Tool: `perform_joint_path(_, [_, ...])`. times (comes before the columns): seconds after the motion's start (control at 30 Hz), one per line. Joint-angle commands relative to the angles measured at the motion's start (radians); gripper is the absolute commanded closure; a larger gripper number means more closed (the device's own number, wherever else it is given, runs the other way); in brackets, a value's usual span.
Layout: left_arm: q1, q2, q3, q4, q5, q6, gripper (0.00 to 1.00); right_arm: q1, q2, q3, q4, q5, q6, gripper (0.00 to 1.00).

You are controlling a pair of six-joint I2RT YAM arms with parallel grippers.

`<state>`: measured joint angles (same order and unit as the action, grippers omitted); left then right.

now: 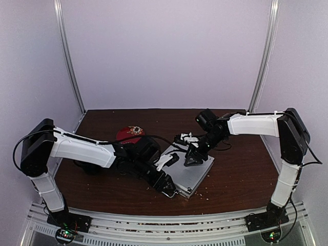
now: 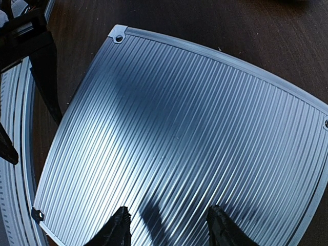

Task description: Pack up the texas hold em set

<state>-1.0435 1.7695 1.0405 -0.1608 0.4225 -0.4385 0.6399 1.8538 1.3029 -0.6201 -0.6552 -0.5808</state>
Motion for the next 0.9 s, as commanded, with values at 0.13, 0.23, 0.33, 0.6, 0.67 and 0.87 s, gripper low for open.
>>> perform_joint_path(0.13, [0.002, 0.019, 0.03, 0.058, -0.015, 0.021, 0.41, 0.007, 0.058, -0.013, -0.076, 0.026, -0.003, 0.48])
perform_joint_path(0.23, [0.002, 0.02, 0.029, 0.058, -0.013, 0.021, 0.41, 0.007, 0.057, -0.013, -0.077, 0.026, -0.005, 0.48])
perform_joint_path(0.33, [0.002, 0.0, 0.034, 0.042, -0.005, 0.033, 0.41, 0.006, 0.059, -0.014, -0.078, 0.026, -0.005, 0.48])
perform_joint_path(0.6, [0.002, -0.19, -0.026, -0.021, -0.039, 0.117, 0.39, 0.007, 0.061, -0.011, -0.08, 0.023, -0.007, 0.48])
perform_joint_path(0.67, [0.002, -0.218, -0.07, -0.018, -0.093, 0.11, 0.4, 0.007, 0.061, -0.01, -0.08, 0.025, -0.006, 0.48])
perform_joint_path(0.87, [-0.001, -0.196, -0.163, 0.033, -0.168, 0.06, 0.66, 0.007, 0.068, -0.008, -0.082, 0.026, -0.008, 0.49])
